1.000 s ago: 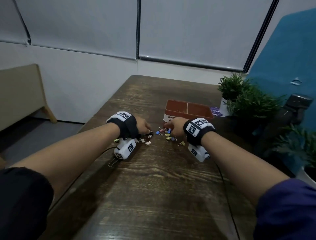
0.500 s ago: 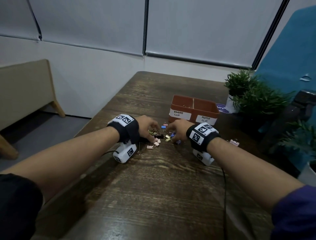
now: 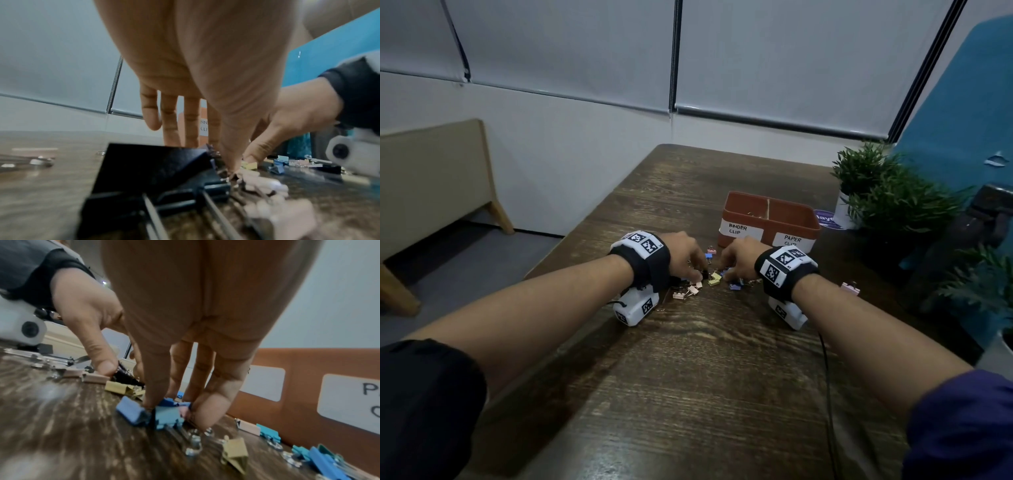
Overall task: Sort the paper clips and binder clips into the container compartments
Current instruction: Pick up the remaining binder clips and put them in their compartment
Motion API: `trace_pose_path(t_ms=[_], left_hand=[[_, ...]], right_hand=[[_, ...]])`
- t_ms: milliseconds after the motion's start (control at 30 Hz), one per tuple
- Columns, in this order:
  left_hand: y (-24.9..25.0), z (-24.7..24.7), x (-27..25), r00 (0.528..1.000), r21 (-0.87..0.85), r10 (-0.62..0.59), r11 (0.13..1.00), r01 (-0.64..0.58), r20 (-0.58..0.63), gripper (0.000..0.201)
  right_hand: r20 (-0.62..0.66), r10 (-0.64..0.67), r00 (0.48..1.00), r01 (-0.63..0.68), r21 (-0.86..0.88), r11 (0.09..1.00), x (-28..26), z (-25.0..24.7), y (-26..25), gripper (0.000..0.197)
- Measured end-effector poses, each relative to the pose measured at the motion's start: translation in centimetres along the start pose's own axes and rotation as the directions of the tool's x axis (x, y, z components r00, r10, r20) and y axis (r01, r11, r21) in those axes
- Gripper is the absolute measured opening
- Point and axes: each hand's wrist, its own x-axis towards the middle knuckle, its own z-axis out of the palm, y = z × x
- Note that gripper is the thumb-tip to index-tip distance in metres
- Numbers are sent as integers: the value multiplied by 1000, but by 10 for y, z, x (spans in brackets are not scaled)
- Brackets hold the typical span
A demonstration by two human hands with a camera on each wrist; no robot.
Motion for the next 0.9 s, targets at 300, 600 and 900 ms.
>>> trace_pose_path(t_ms=[300, 600, 900], left_hand=[[12, 0, 4, 997, 66, 16, 998, -11, -74, 17], [4, -8, 5, 948, -217, -129, 974, 66, -291, 21], [11, -12, 3, 947, -246, -263, 945, 214, -185, 39]], right_hand=[[-55, 6, 998, -10, -82, 997, 3, 7, -7, 18], [-50, 38, 998, -42, -75, 996, 5, 5, -7, 15], [-56, 55, 997, -54, 5, 999, 8, 5, -4, 17]])
